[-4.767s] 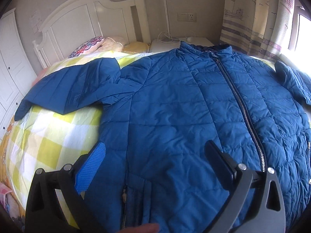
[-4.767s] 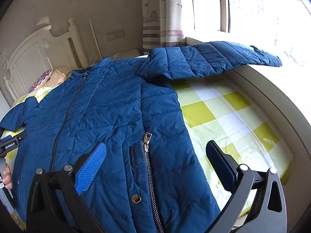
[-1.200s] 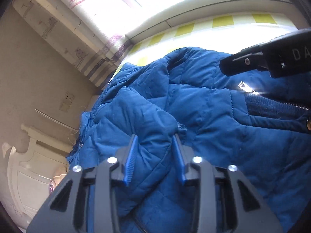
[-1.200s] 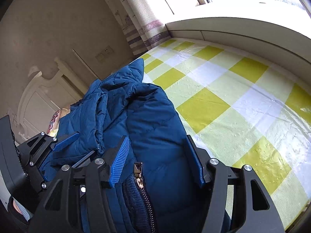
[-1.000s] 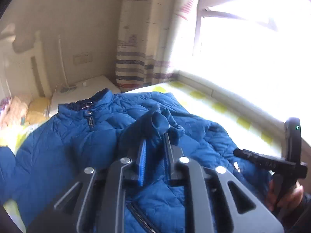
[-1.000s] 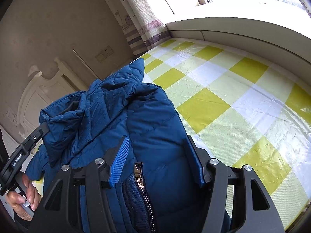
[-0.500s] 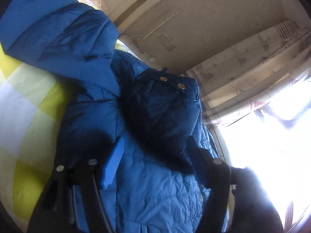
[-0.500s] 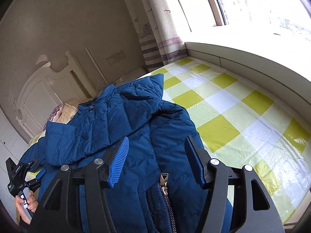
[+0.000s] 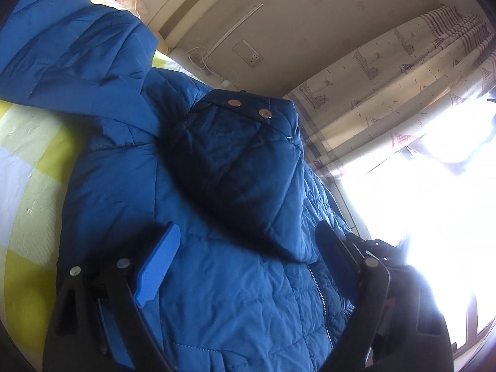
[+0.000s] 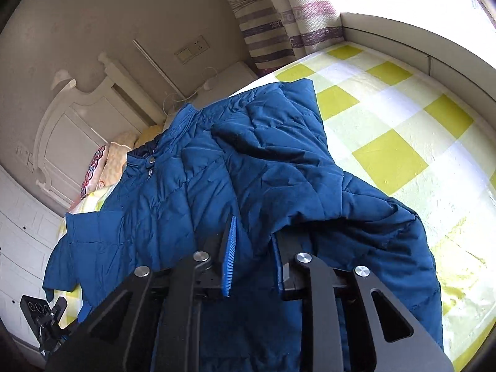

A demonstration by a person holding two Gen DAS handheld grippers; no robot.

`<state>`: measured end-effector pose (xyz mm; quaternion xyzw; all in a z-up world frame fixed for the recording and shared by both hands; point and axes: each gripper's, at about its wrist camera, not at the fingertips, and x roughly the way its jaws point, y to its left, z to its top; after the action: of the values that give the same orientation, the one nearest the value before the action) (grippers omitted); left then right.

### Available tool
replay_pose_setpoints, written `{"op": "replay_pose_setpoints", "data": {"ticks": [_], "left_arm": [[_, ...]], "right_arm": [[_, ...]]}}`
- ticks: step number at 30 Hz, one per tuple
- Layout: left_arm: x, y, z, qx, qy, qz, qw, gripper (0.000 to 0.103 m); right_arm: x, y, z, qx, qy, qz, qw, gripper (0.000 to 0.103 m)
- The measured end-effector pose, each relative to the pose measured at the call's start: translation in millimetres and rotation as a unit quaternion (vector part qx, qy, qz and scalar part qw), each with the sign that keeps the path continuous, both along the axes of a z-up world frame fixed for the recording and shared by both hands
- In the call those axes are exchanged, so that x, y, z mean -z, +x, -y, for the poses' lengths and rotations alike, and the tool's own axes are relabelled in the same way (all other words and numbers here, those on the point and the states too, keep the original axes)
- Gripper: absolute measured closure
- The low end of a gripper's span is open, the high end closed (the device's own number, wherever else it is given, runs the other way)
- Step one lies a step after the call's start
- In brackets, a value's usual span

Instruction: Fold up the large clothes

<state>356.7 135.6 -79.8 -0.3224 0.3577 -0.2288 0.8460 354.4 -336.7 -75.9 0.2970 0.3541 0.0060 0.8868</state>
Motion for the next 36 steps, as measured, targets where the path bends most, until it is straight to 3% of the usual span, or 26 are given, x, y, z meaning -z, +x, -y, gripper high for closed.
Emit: {"op": "replay_pose_setpoints", "data": {"ticks": [3,7,10,15,19,24,25,26,27,28,29,31,32,34,36], "left_arm": [[-1,0,-3,0.004,-0.042,-0.015,0.999,0.007],[-2,14,5,0.012,-0.102,-0.039,0.9939,0.003],[2,21,13,-0.026,-0.092,-0.061,0.9936,0.003],[2,16,21,-0.053,-0.073,-0.06,0.9941,0.003],[3,34,30,-0.059,-0.064,-0.071,0.9937,0.003],[2,59,32,-0.133,-0.064,-0.088,0.9851,0.004],[0,60,32,-0.144,-0.069,-0.085,0.9835,0.023],[0,61,31,-0.152,-0.072,-0.086,0.982,0.072],[0,63,31,-0.146,-0.081,-0.086,0.9822,0.091],[-7,62,33,-0.14,-0.084,-0.075,0.9837,0.102],[-22,55,36,-0.147,-0.06,-0.044,0.9864,0.103],[-66,30,56,-0.145,0.03,0.058,0.9873,0.103],[-88,13,70,-0.135,0.082,0.115,0.9806,0.103],[-114,-24,92,-0.118,0.164,0.209,0.9568,0.103],[-117,-50,101,-0.122,0.216,0.251,0.9357,0.102]], "right_arm": [[1,-10,18,0.022,0.023,0.015,0.999,0.089],[30,-10,42,0.045,0.074,-0.009,0.996,0.092],[46,-17,56,0.065,0.115,0.008,0.991,0.101],[41,-15,46,0.042,0.089,0.011,0.995,0.1],[41,-14,44,0.037,0.082,0.008,0.996,0.096],[41,-16,42,0.035,0.07,0.01,0.997,0.096],[40,-16,41,0.035,0.064,0.01,0.997,0.096],[40,-16,40,0.034,0.058,0.011,0.998,0.096],[39,-16,38,0.034,0.052,0.011,0.998,0.096],[39,-16,37,0.033,0.05,0.011,0.998,0.096],[39,-16,37,0.033,0.049,0.011,0.998,0.096],[40,-17,38,0.033,0.052,0.012,0.998,0.096],[40,-17,38,0.033,0.054,0.012,0.998,0.096],[40,-17,39,0.033,0.055,0.013,0.998,0.096],[41,-17,40,0.034,0.055,0.012,0.998,0.096]]}}
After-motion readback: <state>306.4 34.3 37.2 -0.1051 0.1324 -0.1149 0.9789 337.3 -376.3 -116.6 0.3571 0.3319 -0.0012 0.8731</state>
